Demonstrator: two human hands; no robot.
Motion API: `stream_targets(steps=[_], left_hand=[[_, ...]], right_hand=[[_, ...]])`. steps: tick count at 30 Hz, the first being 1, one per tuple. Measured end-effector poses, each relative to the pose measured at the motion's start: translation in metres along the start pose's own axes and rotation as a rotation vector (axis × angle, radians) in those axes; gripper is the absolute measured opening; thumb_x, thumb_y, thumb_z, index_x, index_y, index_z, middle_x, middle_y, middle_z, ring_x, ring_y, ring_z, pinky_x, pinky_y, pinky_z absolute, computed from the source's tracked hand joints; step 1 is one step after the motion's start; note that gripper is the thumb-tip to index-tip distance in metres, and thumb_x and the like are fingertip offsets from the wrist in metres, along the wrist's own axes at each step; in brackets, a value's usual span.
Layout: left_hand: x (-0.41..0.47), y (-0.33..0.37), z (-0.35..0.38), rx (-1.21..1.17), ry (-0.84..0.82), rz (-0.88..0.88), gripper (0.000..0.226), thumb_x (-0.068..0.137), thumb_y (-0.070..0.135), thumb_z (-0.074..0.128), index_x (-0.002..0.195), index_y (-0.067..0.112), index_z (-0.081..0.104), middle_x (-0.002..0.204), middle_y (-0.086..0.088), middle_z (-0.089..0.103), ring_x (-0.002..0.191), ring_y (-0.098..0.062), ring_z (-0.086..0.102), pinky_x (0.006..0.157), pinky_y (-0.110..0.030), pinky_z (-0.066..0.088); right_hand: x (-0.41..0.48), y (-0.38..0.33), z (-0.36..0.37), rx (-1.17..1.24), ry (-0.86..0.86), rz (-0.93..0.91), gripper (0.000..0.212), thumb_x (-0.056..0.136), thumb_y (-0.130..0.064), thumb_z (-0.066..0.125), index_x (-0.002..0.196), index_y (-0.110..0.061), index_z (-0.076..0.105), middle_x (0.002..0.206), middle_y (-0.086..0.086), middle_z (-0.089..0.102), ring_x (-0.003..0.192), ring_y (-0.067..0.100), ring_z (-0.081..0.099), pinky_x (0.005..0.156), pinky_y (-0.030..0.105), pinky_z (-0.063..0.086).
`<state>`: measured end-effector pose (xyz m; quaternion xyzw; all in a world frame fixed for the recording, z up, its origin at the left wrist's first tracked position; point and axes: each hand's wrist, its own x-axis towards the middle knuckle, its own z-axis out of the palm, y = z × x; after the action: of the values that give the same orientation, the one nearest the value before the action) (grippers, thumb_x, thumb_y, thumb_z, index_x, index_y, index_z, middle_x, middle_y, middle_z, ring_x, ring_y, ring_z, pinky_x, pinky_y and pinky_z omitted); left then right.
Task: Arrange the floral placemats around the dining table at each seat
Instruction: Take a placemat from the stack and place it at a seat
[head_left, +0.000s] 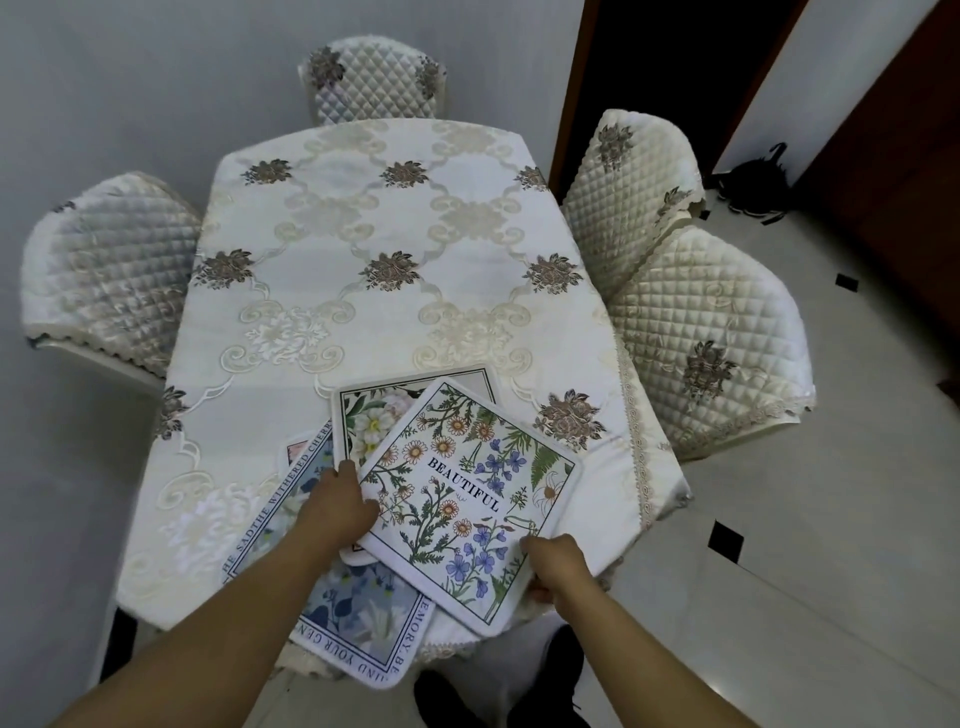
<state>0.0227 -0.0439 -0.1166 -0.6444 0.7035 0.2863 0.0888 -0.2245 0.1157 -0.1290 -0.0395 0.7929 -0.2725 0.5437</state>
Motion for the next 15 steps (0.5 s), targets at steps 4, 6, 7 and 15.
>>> stream_targets(steps=[4, 6, 7, 15], left_hand=[[0.004, -0.001, -0.001, -0.054, 0.020, -0.022, 0.035, 0.084, 0.029, 0.060, 0.110, 0.008, 0.049, 0.107, -0.016, 0.057, 0.089, -0.029, 0.055, 0.072, -0.036, 0.049], [0.004, -0.002, -0.001, -0.099, 0.039, -0.035, 0.027, 0.088, 0.024, 0.056, 0.108, 0.006, 0.052, 0.106, -0.016, 0.061, 0.083, -0.026, 0.054, 0.068, -0.033, 0.045], [0.004, -0.003, -0.001, -0.110, 0.046, -0.034, 0.027, 0.090, 0.023, 0.055, 0.109, 0.005, 0.053, 0.107, -0.016, 0.062, 0.084, -0.026, 0.055, 0.067, -0.032, 0.043], [-0.011, 0.005, -0.020, -0.131, 0.159, 0.110, 0.010, 0.089, 0.024, 0.058, 0.090, 0.014, 0.055, 0.087, -0.007, 0.062, 0.078, -0.026, 0.058, 0.064, -0.035, 0.047]], right_hand=[[-0.004, 0.018, 0.010, 0.059, -0.026, 0.079, 0.009, 0.084, -0.016, 0.058, 0.086, -0.007, 0.057, 0.086, 0.018, 0.068, 0.072, 0.032, 0.067, 0.054, 0.034, 0.057], [-0.007, 0.027, 0.013, 0.075, -0.037, 0.099, 0.008, 0.085, -0.013, 0.055, 0.089, -0.007, 0.059, 0.092, 0.019, 0.070, 0.081, 0.034, 0.069, 0.063, 0.040, 0.061], [-0.009, 0.031, 0.013, 0.080, -0.040, 0.096, 0.009, 0.085, -0.011, 0.054, 0.090, -0.007, 0.060, 0.094, 0.019, 0.070, 0.083, 0.035, 0.069, 0.066, 0.042, 0.061], [-0.029, 0.019, -0.008, -0.157, 0.109, -0.188, 0.011, 0.088, -0.021, 0.059, 0.087, -0.010, 0.061, 0.083, 0.009, 0.068, 0.076, 0.031, 0.067, 0.068, 0.038, 0.058]])
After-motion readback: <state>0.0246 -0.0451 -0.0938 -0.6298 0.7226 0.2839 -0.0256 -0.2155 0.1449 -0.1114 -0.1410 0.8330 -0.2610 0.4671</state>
